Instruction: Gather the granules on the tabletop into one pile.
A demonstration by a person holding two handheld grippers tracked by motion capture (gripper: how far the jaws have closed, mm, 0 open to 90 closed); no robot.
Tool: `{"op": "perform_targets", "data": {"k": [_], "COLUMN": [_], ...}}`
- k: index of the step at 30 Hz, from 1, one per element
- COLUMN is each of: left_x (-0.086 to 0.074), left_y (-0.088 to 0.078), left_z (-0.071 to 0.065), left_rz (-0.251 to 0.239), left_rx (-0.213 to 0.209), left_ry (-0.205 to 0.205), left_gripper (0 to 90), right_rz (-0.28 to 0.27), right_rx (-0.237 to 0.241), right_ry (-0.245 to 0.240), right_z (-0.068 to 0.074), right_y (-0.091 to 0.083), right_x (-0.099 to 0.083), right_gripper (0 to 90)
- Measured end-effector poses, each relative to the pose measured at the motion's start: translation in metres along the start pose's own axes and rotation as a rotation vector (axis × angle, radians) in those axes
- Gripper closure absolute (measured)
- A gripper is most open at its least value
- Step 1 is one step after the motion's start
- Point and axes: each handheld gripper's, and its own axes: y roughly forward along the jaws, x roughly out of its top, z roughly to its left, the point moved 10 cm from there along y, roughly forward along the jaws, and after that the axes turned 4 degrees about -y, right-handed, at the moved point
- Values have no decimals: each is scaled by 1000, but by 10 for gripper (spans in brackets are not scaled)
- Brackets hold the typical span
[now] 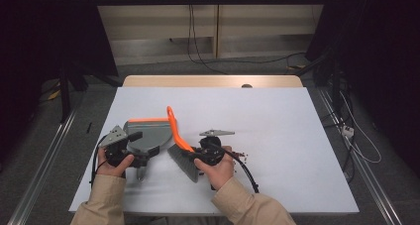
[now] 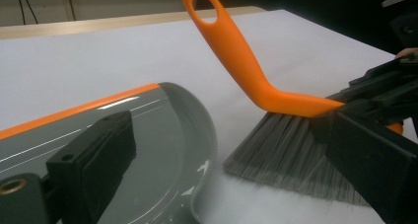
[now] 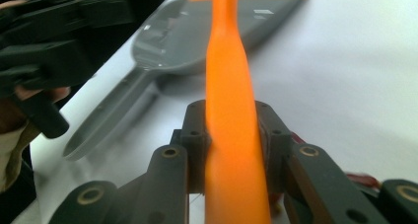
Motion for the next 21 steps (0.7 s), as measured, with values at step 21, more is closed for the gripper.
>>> {"op": "perform_targets", "data": {"k": [21], "left_x": [0], "left_y": [2], "left_z": [-9], "left_rz": [7], "left_rx": [-23], "left_ry": [23], "left_gripper": [48], "right_rz": [3], "right_rx": [-100], "right_ry": [62], "right_z": [-29], "right_y": [-22], "right_x": [-6], "right_gripper": [707]}}
